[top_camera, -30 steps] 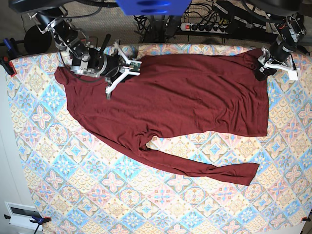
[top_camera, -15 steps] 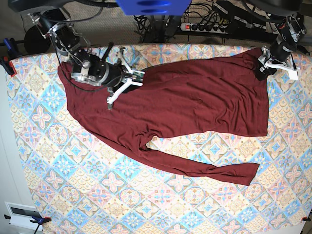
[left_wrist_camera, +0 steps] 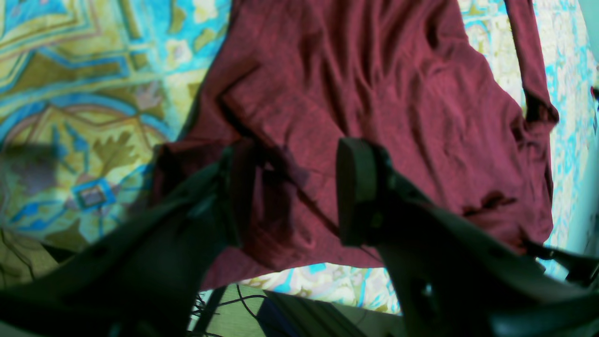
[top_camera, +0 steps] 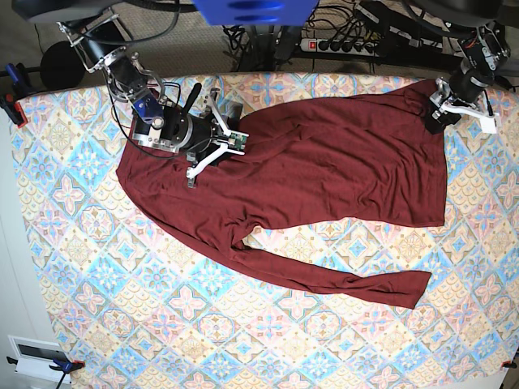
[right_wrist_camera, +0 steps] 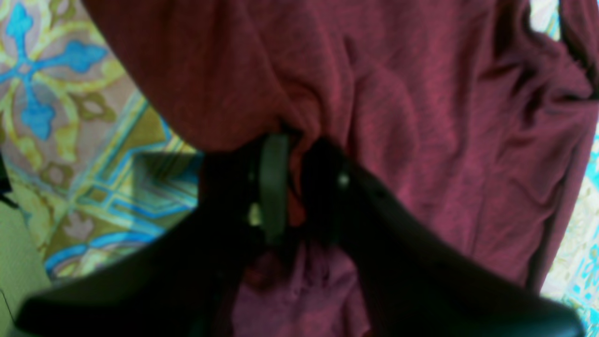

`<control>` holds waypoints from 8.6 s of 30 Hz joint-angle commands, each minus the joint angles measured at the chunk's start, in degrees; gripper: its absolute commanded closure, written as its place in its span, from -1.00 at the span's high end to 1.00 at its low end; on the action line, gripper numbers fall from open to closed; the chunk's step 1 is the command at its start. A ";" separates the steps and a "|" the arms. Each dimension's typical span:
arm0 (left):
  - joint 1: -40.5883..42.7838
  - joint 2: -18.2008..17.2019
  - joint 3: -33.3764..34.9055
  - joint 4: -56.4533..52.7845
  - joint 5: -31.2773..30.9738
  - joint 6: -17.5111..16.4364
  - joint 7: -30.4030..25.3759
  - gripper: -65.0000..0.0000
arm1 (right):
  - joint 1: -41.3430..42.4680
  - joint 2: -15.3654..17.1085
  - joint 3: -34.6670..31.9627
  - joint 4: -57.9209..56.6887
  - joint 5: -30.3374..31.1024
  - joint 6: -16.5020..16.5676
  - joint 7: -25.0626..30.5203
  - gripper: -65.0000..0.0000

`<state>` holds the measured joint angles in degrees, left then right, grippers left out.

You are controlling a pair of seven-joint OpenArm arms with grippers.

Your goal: Layout the t-shirt on the table in an organized manner, then fold the t-shirt properly

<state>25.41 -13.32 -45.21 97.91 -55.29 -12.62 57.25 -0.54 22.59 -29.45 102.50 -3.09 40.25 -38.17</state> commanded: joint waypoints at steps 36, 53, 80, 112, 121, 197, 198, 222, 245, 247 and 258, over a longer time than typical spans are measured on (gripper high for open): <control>2.68 -13.10 9.91 0.95 8.12 -0.34 -0.77 -0.15 | -22.01 6.99 22.29 2.95 0.68 -0.25 1.47 -0.43; 2.59 -13.10 9.91 0.95 8.03 -0.34 -0.77 -0.15 | -21.49 13.76 14.81 2.51 0.59 -0.25 1.12 -0.24; 2.68 -13.01 9.91 0.95 8.03 -0.34 -0.77 -0.15 | -14.72 13.76 23.34 -4.52 -16.73 -0.25 1.65 -0.99; 3.38 -13.01 19.50 3.15 -3.39 -10.81 7.76 0.06 | -14.72 13.50 26.60 -3.82 -16.73 -0.25 1.65 -0.99; -0.57 -9.84 22.75 -3.27 -1.46 -10.45 7.76 0.12 | -14.89 13.50 26.60 -3.73 -16.73 -0.25 3.14 -0.99; 3.21 -11.60 11.76 6.05 11.20 -10.63 6.44 0.17 | -26.23 15.78 26.24 8.75 -25.17 -0.25 -5.83 -0.70; 3.12 -10.81 10.00 6.05 11.20 -10.63 6.44 0.17 | -25.62 15.78 26.24 8.75 -25.17 -0.25 -5.83 -0.70; -33.19 -4.92 4.38 -21.29 23.95 -10.28 2.75 0.17 | -11.55 3.92 26.24 9.02 -25.00 -0.25 -5.83 -0.71; -40.31 -1.49 15.45 -38.26 32.83 -10.37 -10.88 -0.97 | -6.37 2.33 30.11 8.67 -22.09 -0.25 -6.09 -0.70; -40.31 -1.49 15.45 -38.00 32.83 -10.37 -10.62 -1.00 | -3.82 2.33 30.20 8.58 -16.64 -0.25 -6.18 -0.70; -36.53 -1.84 15.19 -25.60 26.14 -10.37 -10.53 -1.00 | 7.70 2.42 40.22 -9.27 8.76 -0.25 -9.87 -0.70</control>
<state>-9.74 -14.28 -29.93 71.13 -28.03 -22.46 48.07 5.65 24.29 10.52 92.01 5.45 40.42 -49.17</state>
